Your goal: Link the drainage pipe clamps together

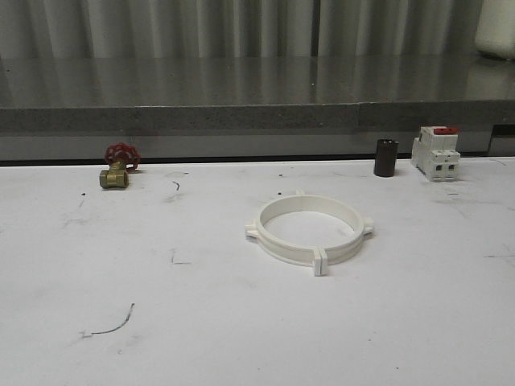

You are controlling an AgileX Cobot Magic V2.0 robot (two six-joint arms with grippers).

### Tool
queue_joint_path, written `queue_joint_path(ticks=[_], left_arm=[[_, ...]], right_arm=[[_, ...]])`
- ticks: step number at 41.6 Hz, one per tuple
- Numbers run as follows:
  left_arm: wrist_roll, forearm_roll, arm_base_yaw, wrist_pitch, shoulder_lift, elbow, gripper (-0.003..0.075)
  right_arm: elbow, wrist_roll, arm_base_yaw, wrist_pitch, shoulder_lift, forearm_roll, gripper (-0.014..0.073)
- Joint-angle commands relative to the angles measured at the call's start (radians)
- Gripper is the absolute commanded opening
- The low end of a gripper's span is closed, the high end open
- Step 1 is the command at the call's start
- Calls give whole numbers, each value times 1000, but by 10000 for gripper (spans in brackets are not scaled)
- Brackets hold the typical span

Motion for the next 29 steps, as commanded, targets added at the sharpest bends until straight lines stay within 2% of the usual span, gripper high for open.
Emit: queue_joint_path(ticks=[1,9,29], left_arm=[[-9,-2,0,-77,-10,23,-20],[-9,-2,0,-77,-10,23,-20],[-9,-2,0,-77,-10,23,-20]], right_arm=[[-3,1,-6,-86,-17,-13,-69],[-3,1,-36,-87,-17,-12,-69],[-3,1,-35,-87,-17,-12,-69]])
